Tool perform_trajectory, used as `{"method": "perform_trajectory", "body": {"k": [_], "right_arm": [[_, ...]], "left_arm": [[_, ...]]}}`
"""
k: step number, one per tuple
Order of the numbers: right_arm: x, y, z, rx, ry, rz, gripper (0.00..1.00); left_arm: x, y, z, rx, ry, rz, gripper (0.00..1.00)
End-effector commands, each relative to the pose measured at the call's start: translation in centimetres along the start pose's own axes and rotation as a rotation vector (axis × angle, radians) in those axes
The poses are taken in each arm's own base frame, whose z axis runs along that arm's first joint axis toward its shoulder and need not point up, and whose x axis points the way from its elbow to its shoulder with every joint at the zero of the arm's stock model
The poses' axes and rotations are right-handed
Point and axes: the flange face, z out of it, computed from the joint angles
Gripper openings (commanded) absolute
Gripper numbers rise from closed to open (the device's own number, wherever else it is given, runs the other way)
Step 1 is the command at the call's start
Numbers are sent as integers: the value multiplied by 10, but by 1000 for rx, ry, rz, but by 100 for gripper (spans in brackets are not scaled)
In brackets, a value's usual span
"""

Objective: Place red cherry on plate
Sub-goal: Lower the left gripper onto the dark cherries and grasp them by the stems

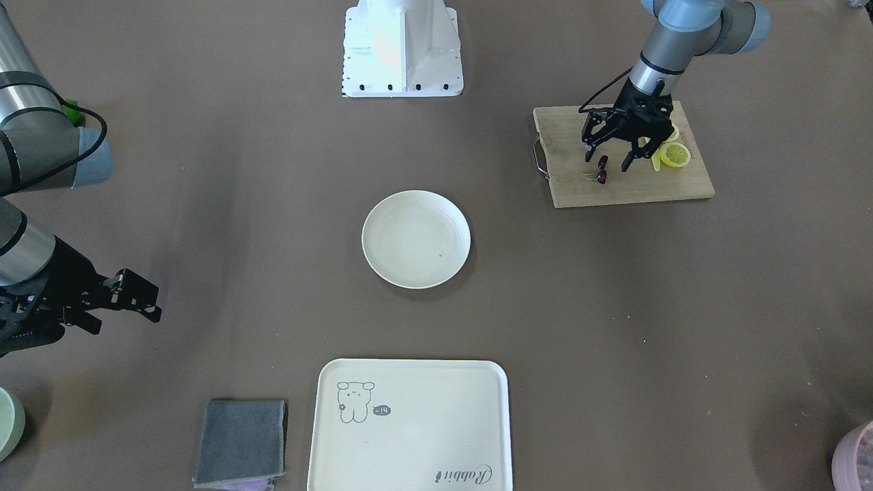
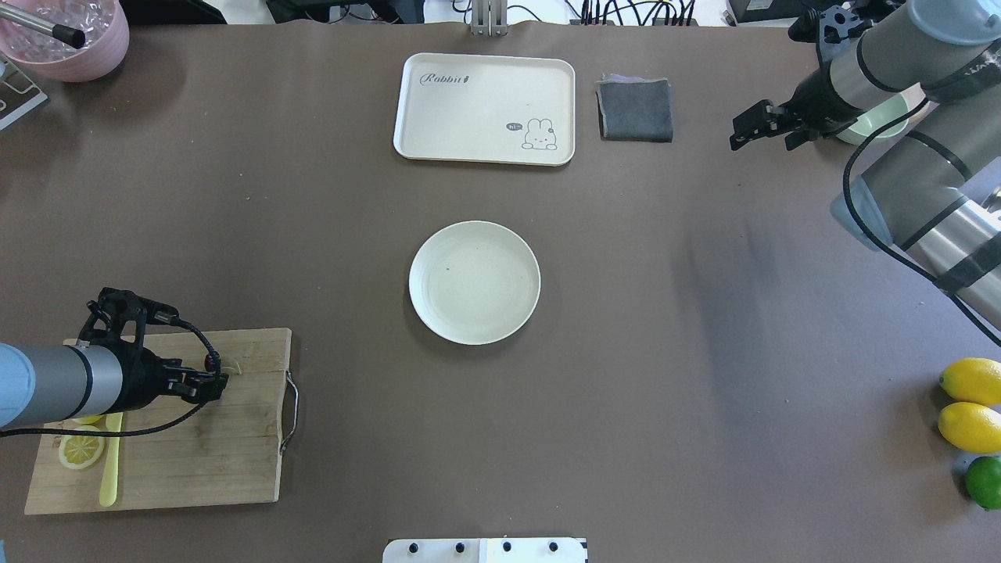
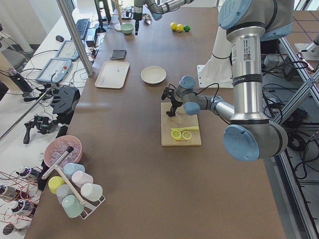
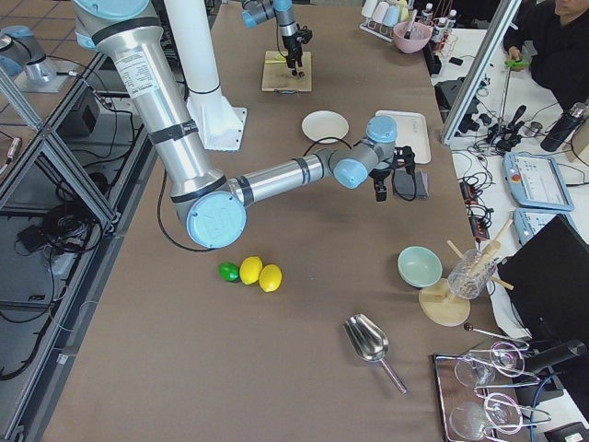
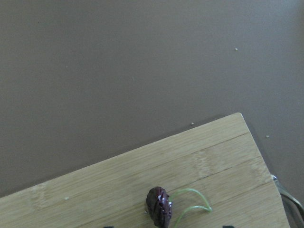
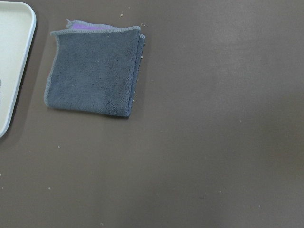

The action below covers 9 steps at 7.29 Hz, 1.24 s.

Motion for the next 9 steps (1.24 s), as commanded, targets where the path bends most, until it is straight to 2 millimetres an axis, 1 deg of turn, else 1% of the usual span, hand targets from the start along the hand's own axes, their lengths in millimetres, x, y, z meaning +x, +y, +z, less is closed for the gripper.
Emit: {"method": "perform_trajectory", "body": {"k": [1,4,5,6,7,8,9], "right_arm": [[0,0,0,1,0,0,100],[0,0,0,2,2,0,100],[2,-1,-1,4,3,2,100],[2,-1,-1,4,3,2,100],[2,-1,-1,4,3,2,100],[2,-1,-1,4,3,2,100],[2,-1,-1,4,3,2,100]], "left_arm": [[-2,3,4,-10,-4,1,69],[1,9,8,-25,1,8,69],[2,9,7,-25,3,8,53],[1,9,8,-26,0,8,26],[0,10,7,-26,0,8,4],[1,9,7,-27,2,6,0],[2,9,6,-24,6,5,0]]}}
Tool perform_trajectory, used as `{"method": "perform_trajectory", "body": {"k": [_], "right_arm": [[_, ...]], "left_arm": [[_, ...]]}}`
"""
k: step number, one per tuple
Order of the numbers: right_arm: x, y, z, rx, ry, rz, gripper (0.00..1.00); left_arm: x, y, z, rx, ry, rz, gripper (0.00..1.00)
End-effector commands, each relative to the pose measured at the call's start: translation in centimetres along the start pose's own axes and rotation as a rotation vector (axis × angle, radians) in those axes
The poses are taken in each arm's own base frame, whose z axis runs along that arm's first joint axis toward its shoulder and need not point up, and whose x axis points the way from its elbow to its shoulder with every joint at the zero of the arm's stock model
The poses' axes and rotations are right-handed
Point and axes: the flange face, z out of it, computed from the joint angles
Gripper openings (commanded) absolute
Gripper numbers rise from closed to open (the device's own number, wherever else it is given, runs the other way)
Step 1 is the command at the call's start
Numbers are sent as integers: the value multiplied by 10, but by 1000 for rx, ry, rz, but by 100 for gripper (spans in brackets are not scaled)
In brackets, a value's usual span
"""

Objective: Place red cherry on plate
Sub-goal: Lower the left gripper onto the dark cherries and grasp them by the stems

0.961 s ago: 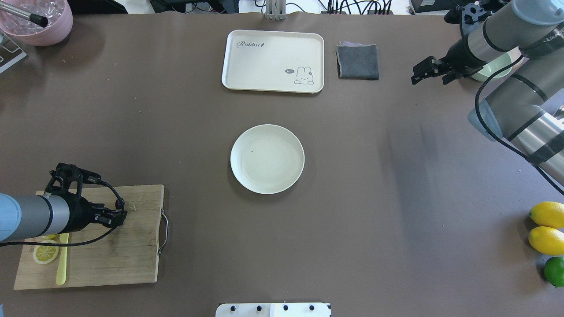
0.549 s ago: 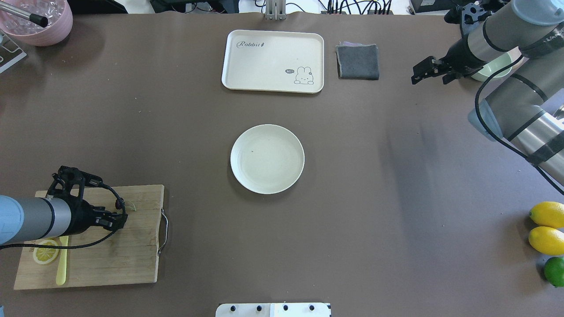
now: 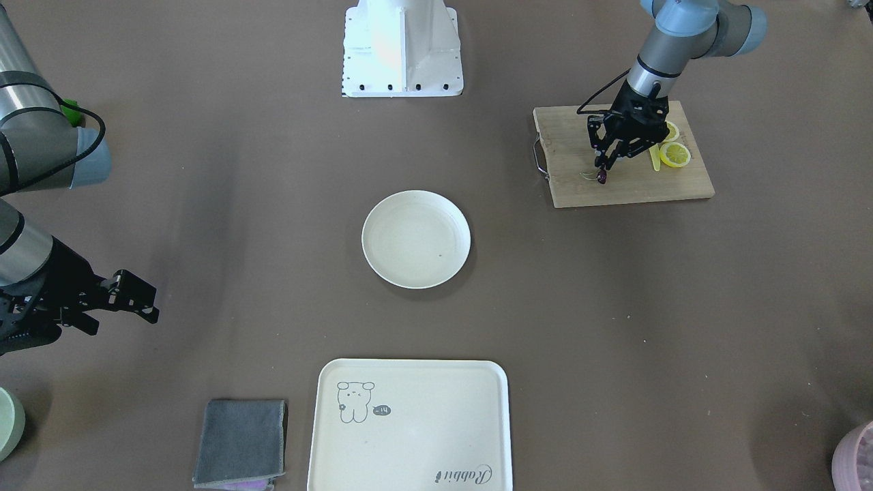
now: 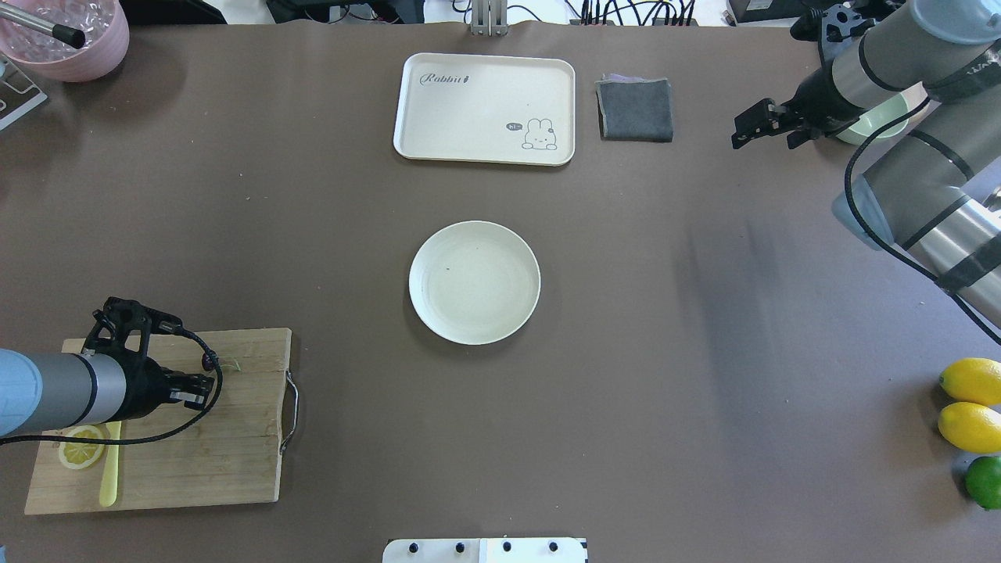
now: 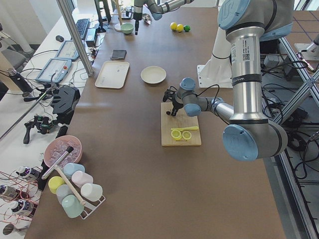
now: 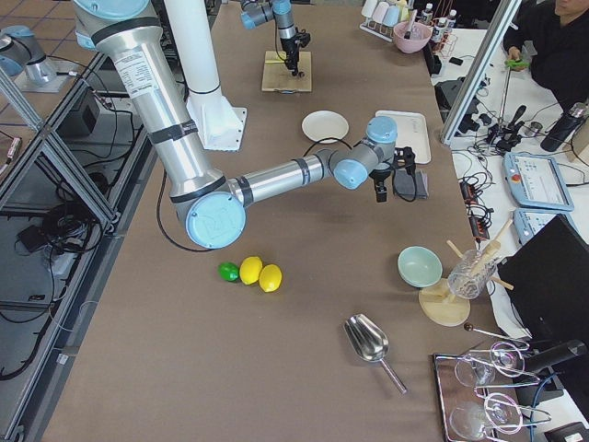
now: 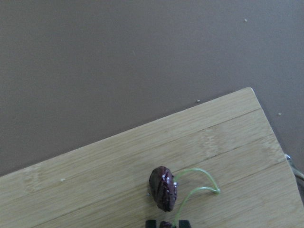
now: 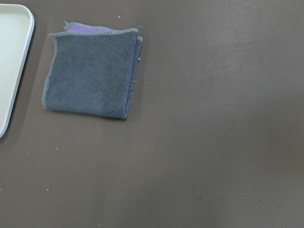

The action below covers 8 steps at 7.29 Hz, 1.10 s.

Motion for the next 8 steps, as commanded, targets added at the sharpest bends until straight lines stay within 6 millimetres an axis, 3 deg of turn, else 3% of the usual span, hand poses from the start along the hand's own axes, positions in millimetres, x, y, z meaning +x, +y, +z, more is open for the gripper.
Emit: {"method": "perform_trajectory", "body": {"k": [1,3,4,5,7,8], "right_arm": [[1,-1,-1,2,1,2,100],[5,-4,-7,7,-4,6,100],[5,-4,-8,7,-4,6,100],[5,-3,-9,8,-6,8,100],[6,-3,-9,9,-7,7,100],[7,-2,-9,7,-5,10,100]], "left_arm": [[0,0,0,2,2,-4,0],[-6,-6,-11,41,38,-9,0],[-15,-19,-17,71,30,-28,0],[-12,-34,-27,106,44,-40,0],[39,-71,-29,164,128,-66,0],[79,-101,-13,182,178,-132,0]]}}
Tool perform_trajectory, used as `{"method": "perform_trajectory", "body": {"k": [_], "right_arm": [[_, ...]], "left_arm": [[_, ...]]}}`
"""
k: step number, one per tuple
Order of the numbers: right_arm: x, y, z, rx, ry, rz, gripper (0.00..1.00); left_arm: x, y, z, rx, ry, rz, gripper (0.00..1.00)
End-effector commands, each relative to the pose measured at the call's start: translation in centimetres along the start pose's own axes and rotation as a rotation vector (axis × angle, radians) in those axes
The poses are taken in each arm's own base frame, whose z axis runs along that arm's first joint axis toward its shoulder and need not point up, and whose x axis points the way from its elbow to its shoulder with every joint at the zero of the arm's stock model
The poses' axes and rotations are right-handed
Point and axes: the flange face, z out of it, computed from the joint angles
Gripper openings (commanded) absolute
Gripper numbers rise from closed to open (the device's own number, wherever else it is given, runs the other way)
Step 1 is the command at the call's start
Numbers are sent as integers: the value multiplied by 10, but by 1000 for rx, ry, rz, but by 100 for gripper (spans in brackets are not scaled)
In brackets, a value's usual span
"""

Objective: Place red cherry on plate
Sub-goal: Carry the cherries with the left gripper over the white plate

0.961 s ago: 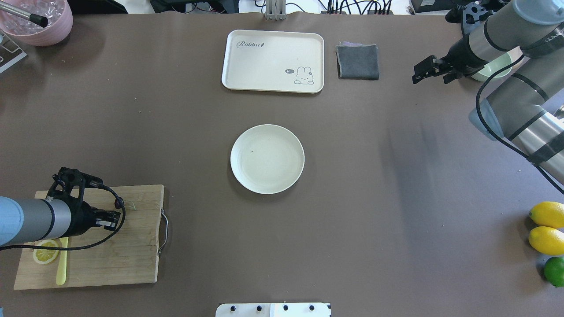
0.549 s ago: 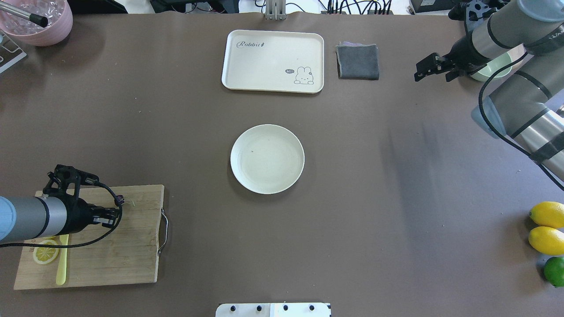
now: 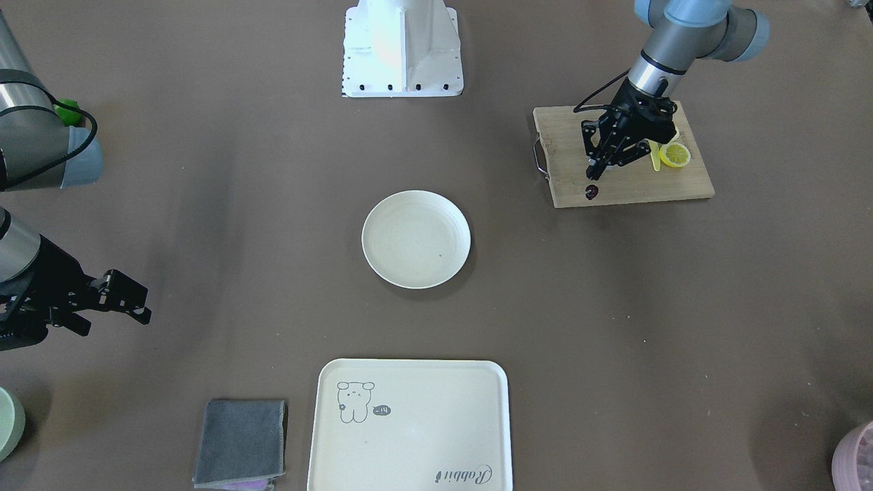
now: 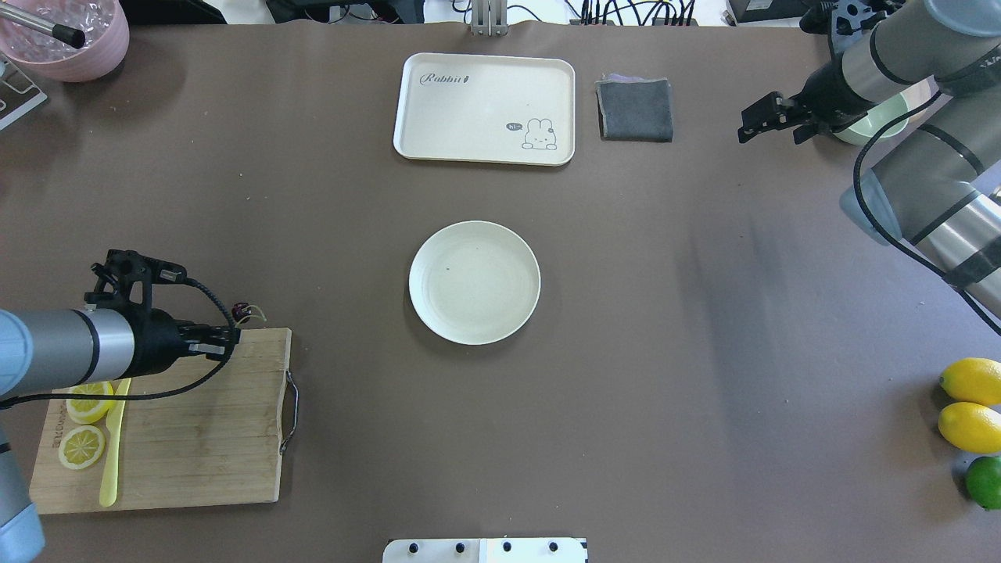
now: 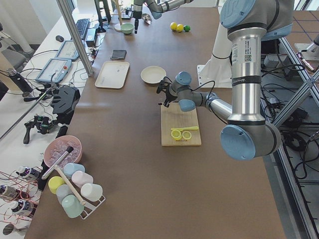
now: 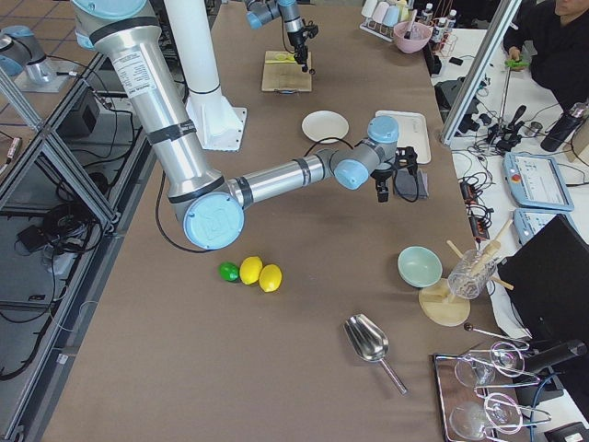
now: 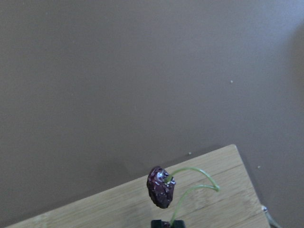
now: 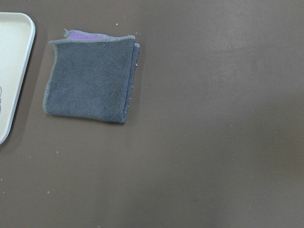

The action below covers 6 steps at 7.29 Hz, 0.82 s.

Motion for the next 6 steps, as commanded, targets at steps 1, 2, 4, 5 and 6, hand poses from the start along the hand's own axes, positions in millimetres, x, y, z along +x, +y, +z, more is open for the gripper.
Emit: {"method": "perform_trajectory", "body": {"k": [1,2,4,5,6], "right_arm": [[3,3,1,-4,0,2,100],[4,3,1,-7,-1,3,100],[5,4,2,-7,-1,5,100],[6,5,1,-7,-1,5,100],[5,5,1,-6,-3,1,100]], "left_arm": [[92,-54,53,32,62,-112,0],[144,-77,75,21,57,-148,0],[222,-62,103,61,68,-139,0],[237,-50,110,44,77,-129,0],[246,-47,118,70,69,-125,0]]}}
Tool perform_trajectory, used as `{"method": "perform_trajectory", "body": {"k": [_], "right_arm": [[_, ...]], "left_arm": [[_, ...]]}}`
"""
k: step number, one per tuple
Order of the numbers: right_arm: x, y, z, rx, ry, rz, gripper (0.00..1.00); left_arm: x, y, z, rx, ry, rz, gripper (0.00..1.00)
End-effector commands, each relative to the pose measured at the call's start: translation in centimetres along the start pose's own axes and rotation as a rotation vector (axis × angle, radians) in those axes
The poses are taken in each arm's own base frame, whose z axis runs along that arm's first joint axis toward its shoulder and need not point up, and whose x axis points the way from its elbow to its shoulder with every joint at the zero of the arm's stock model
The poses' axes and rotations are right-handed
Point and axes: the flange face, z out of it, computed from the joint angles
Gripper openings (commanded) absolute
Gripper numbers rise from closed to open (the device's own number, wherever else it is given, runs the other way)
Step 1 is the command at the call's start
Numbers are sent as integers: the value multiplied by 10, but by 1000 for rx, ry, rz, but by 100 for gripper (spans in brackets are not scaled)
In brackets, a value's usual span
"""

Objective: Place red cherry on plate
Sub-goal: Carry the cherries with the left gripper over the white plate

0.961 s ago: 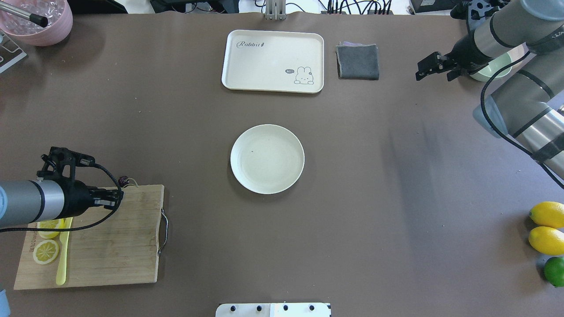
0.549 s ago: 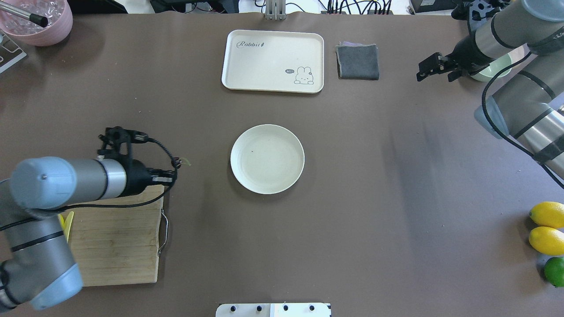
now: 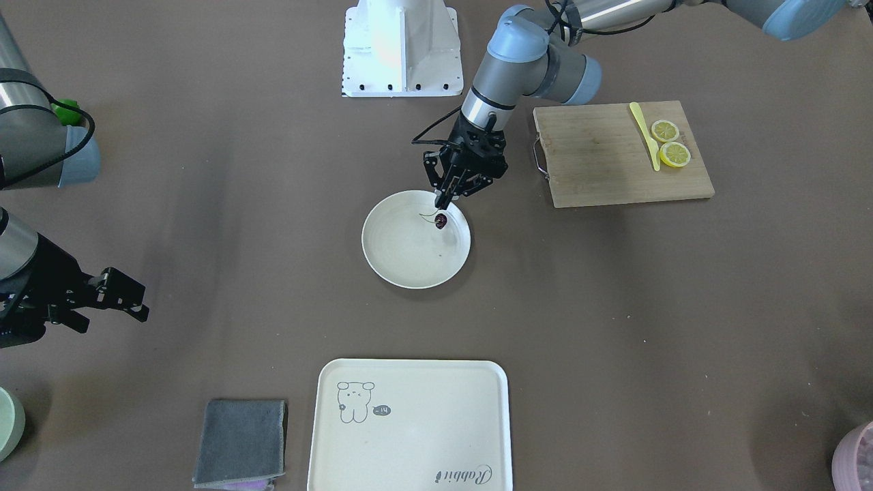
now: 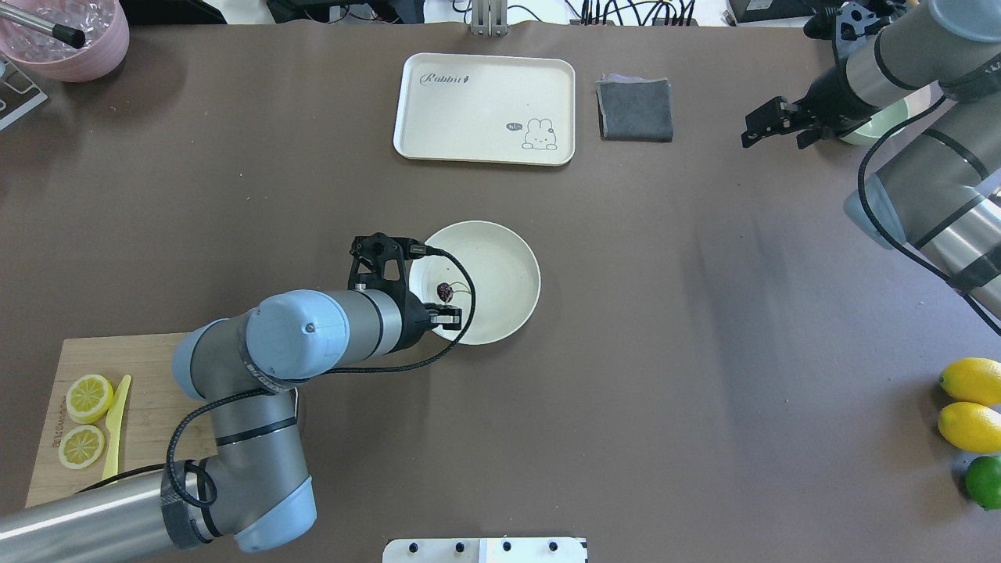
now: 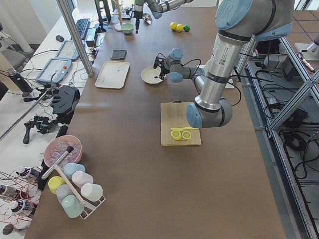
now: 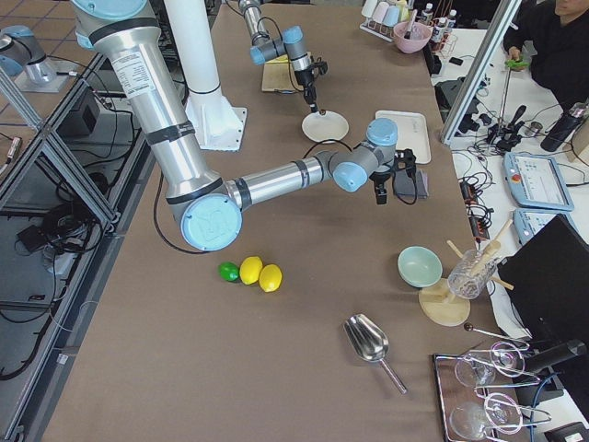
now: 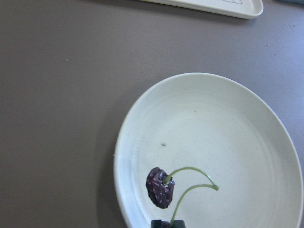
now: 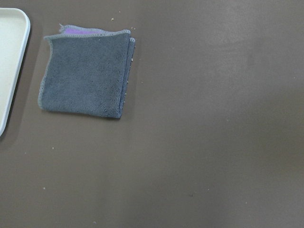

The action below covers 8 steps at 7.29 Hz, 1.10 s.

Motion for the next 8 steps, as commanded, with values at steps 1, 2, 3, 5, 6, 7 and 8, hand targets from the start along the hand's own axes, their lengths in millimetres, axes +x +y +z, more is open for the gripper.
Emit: {"method": "perform_trajectory", "body": {"k": [1,2,3,5,6,7,8], "right_arm": [[1,2,0,-1,-1,0,100],[-1,3,-3,3,-5,-4,100],[-1,3,-3,3,-5,-4,100],[0,5,-4,4,-6,-5,100],[-1,5,-5,5,-7,-7,100],[-2,5,-6,7,-9,-10,100],[-2,5,-6,6,-8,-9,100]], "left_arm": [[29,6,22,32,-8,9,0],[40,3,25,35,-1,8,0],[40,1,26,37,-2,8,0],[31,-13,24,56,-12,2,0],[28,-15,25,59,-19,1,0],[24,-18,27,62,-27,-2,16],[18,-26,28,70,-42,-8,96]]}}
